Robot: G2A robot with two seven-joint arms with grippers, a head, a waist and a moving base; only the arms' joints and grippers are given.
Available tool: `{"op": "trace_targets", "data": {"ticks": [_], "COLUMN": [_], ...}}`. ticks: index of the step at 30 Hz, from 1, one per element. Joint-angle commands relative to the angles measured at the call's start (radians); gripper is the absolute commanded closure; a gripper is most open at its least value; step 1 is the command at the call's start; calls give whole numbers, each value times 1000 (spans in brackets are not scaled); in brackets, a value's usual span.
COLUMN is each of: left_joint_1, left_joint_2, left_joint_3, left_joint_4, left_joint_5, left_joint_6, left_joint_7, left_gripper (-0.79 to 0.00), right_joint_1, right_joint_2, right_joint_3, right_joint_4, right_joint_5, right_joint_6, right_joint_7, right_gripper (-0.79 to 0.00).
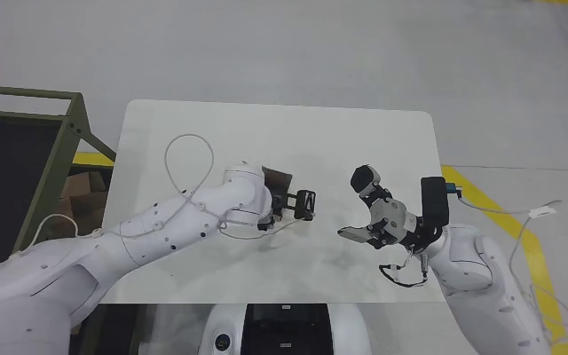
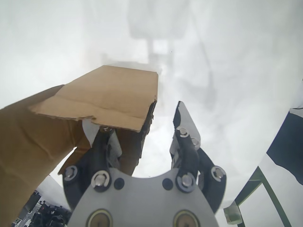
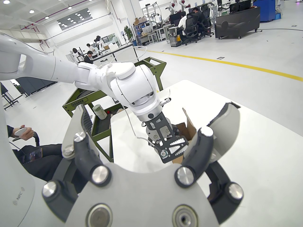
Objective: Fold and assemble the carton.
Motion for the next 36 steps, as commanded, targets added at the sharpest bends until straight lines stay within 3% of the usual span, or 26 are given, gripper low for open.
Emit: {"op": "trace_targets", "data": {"ticks": [1,7,13,19,24,36], "left_joint_1": [1,37,131,267,438,449], "left_joint_2": [1,24,87,165,233,237], "left_joint_3": [-5,-67,-177,-338,-525,-536], "left_joint_4": [-12,-133,-340,-533,-622,-622], "left_joint_5": [-2,28,88,138,183,187], "left_joint_6": [6,104,186,206,220,215], "left_joint_7": [-5,-15,-57,-86,-45,-35], "left_gripper": [-785,-785,-785,-785,-785,-785], "right_joint_1": [0,0,0,0,0,0], "right_joint_2": [0,0,0,0,0,0], "right_joint_3": [0,0,0,0,0,0], "right_joint_4": [0,0,0,0,0,0], "right_joint_5": [0,0,0,0,0,0], "right_joint_6": [0,0,0,0,0,0], "right_joint_7": [0,0,0,0,0,0], "right_gripper": [-785,-785,-785,-785,-785,-785]}}
